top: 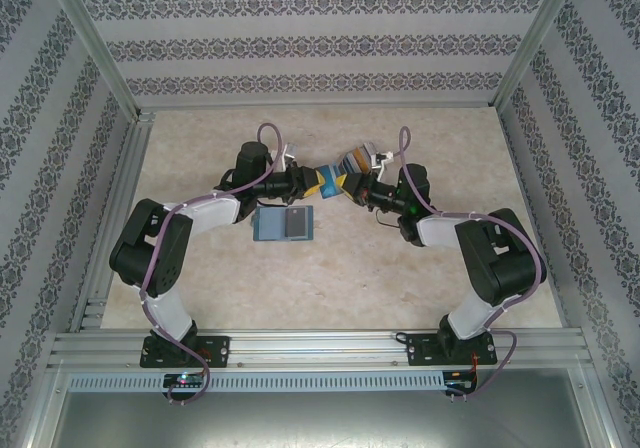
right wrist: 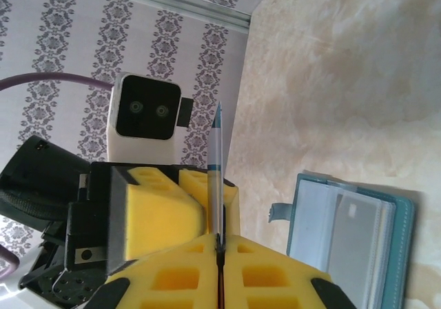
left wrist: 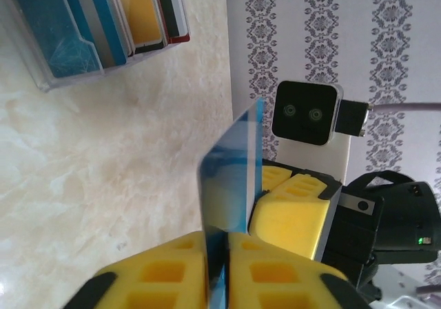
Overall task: Put the credit cards into the card holder
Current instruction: Pick up the credit card from the storage box.
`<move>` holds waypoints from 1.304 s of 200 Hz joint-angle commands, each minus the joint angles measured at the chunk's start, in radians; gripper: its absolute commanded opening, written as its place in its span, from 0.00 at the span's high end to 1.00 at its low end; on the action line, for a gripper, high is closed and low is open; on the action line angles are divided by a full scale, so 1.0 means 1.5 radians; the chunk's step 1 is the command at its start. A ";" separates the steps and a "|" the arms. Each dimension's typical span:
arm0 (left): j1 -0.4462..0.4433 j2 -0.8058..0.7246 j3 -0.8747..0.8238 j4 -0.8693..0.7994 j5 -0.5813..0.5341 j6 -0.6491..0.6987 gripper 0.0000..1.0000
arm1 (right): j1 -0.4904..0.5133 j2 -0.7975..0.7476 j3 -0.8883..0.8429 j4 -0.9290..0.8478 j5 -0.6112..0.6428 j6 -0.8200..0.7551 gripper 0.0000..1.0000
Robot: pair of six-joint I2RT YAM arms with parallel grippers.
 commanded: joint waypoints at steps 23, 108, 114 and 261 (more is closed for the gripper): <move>0.003 -0.027 0.013 0.002 -0.011 0.013 1.00 | 0.017 0.009 0.001 0.026 -0.004 -0.009 0.89; 0.010 -0.068 -0.007 -0.160 -0.059 0.098 1.00 | 0.040 0.037 0.006 -0.014 0.008 -0.039 0.68; 0.012 -0.070 -0.011 -0.163 -0.056 0.100 1.00 | 0.044 0.040 0.007 -0.018 0.011 -0.039 0.66; 0.114 -0.261 -0.134 -0.473 -0.071 0.286 1.00 | 0.129 0.009 -0.068 -0.120 0.098 -0.091 0.54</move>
